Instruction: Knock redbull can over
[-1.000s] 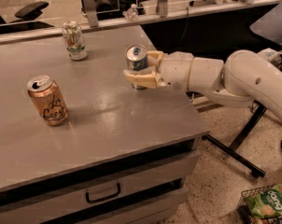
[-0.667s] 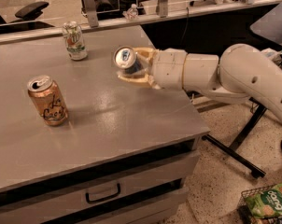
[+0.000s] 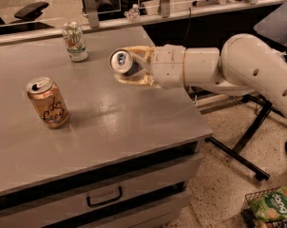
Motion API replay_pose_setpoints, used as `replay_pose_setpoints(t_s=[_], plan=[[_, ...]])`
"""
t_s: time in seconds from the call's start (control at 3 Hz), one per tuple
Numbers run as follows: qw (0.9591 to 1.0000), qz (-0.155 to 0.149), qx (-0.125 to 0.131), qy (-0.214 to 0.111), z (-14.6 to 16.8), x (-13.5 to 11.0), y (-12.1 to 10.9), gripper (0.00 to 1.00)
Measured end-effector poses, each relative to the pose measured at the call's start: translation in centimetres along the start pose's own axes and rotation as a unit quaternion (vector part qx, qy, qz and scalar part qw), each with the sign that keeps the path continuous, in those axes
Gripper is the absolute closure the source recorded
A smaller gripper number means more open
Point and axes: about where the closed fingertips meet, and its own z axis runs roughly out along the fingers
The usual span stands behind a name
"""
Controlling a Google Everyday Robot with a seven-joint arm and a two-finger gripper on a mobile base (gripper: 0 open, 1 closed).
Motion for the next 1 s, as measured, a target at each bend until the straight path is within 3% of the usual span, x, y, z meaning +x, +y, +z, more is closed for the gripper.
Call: replay_pose_setpoints(t_s=[0.33,0.67,1.0], plan=[[0.9951,-0.093,-0.032,-0.004,0.24,-0.64,0.51,1.0],[0.9885,-0.143,-0.05,-0.006,0.35,-0.91,0.79,1.0],[0.9854,-0.161,-0.056,-0.007,0.41,-0.99,0.92,1.0]])
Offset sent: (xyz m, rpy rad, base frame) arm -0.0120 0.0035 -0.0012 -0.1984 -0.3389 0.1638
